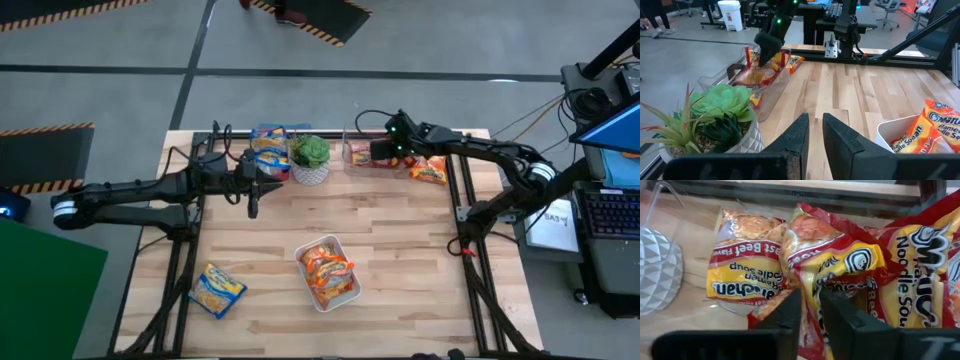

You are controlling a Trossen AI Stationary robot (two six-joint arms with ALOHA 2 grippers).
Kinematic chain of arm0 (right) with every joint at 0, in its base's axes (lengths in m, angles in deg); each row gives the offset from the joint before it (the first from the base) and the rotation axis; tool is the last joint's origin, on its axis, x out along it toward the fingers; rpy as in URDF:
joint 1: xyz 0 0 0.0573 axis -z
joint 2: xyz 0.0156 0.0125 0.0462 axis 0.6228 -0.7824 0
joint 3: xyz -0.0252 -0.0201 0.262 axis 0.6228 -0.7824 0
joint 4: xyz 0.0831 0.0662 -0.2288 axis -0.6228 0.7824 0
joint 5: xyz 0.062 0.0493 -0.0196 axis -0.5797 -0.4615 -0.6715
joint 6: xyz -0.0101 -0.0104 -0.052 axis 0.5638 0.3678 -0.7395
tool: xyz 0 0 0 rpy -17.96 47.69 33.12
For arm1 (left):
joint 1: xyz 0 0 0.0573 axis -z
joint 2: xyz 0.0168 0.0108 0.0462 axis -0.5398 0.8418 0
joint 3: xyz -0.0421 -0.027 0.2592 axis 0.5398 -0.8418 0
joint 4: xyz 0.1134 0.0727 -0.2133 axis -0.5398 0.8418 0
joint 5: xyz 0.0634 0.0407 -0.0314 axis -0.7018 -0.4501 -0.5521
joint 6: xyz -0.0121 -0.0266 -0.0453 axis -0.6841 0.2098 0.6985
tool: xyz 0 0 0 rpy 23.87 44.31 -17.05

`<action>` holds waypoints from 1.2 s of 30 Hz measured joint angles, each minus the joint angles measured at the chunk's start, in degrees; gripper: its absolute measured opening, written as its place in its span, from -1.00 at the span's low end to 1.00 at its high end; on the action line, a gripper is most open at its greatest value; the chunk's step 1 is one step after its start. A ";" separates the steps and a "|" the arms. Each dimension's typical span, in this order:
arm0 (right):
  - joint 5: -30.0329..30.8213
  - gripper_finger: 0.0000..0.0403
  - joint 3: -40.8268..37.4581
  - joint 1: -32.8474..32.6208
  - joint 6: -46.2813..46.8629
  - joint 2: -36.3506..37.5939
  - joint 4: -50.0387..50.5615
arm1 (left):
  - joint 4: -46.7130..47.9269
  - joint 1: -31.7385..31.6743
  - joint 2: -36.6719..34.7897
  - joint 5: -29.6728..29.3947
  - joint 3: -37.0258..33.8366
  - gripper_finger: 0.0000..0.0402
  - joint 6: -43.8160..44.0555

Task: Sort Maruchan noodles
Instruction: Put the red noodle pack into the transparent bin

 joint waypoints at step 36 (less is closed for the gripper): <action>11.79 -0.96 -0.38 -2.97 -5.85 -11.44 -9.20 | 0.45 -0.01 0.07 0.00 0.00 -0.81 -0.02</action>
